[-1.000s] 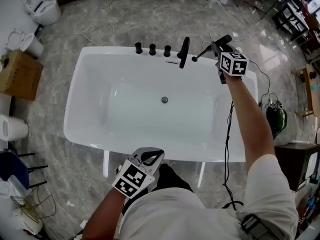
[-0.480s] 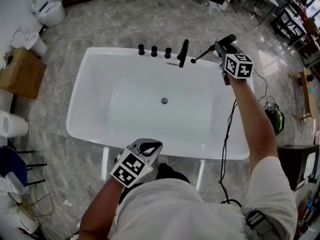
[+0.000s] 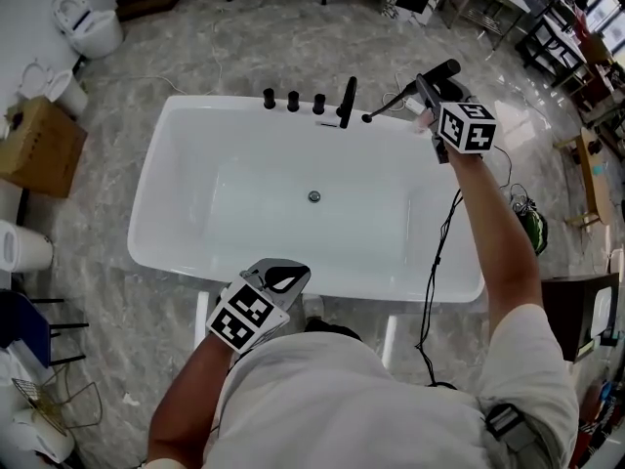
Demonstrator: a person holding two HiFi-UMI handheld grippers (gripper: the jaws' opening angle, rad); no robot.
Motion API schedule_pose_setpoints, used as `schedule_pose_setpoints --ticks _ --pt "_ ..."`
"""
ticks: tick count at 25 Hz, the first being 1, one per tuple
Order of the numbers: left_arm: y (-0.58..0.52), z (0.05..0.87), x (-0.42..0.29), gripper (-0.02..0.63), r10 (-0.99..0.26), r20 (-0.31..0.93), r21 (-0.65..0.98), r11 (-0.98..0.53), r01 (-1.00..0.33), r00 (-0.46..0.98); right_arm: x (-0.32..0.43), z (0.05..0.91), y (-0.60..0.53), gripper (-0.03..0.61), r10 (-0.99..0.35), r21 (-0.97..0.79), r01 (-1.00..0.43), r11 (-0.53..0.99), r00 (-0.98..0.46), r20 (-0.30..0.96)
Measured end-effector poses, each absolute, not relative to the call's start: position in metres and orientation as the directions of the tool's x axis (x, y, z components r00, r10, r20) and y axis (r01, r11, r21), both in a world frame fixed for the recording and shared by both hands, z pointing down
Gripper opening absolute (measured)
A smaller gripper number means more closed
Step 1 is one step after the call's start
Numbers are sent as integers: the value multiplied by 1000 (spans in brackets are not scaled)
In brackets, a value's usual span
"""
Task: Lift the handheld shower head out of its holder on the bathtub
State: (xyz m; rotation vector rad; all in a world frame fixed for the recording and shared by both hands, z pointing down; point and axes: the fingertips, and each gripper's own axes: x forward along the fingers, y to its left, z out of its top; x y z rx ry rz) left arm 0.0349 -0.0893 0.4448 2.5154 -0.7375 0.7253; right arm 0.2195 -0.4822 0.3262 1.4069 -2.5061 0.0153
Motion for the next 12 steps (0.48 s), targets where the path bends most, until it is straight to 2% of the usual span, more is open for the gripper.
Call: schedule_pose_setpoints --ticks 12 --pt "-80 437 34 8 -376 570 215 -790 -575 730 233 255 -426 146 -847 152 -835 529 -509 151"
